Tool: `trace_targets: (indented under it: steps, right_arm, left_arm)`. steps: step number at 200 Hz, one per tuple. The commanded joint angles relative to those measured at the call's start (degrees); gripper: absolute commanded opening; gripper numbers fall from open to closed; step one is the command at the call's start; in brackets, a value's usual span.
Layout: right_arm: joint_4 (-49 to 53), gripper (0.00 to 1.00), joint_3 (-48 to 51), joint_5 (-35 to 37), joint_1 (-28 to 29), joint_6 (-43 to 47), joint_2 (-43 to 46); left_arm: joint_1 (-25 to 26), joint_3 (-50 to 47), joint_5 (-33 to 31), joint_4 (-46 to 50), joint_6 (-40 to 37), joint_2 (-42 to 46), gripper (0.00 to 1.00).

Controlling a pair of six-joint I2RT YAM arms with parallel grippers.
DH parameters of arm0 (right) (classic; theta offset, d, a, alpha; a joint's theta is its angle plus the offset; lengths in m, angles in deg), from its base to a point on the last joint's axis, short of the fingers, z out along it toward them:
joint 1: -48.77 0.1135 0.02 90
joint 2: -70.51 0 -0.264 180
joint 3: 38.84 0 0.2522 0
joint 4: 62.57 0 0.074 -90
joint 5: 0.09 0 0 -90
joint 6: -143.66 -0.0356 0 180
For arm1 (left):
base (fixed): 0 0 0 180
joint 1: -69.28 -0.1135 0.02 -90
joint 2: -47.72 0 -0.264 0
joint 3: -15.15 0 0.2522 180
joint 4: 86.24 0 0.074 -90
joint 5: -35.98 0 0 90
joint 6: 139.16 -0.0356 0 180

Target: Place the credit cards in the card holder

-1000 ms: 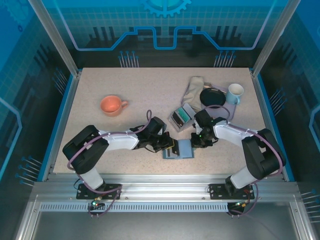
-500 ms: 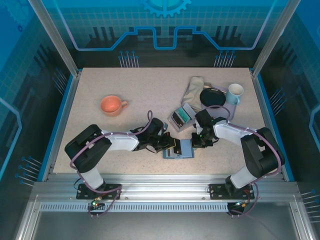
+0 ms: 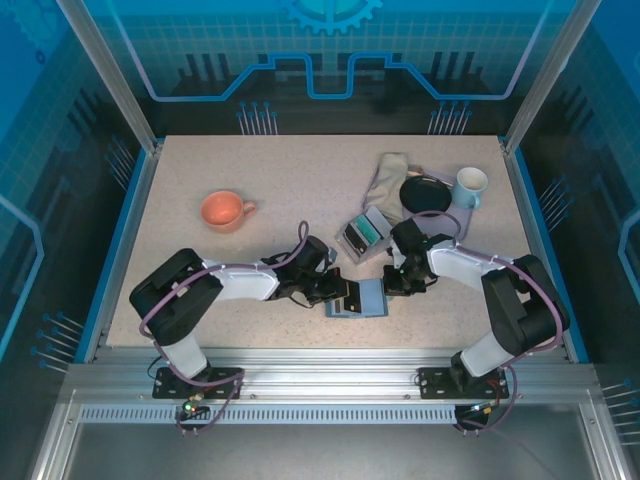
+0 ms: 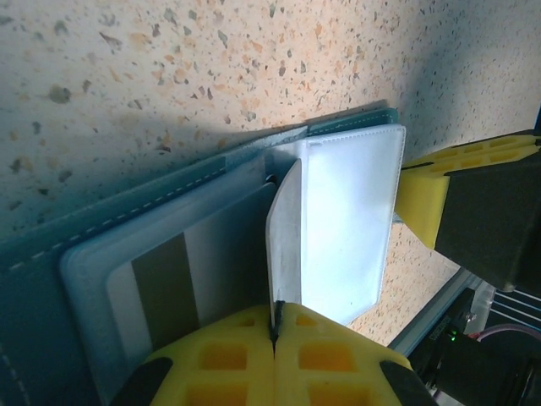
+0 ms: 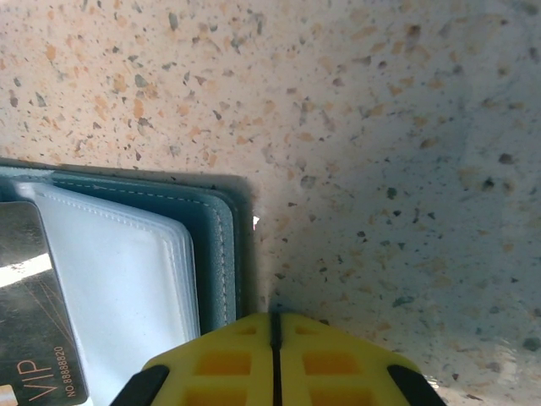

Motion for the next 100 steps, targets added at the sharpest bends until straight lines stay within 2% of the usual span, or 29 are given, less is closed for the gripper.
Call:
trace_targets:
  steps: [1, 100]
  right_arm:
    - [-1.2, 0.05, 1.3, -1.2, -0.4, -0.4, -2.0]
    - [-1.3, 0.05, 1.7, -2.3, 0.1, -1.5, -2.2]
  left_arm:
    - [0.3, 0.9, -1.6, 4.6, -1.4, -1.6, 0.00]
    - [1.5, 2.3, -0.7, -3.0, 4.5, -6.0, 0.00]
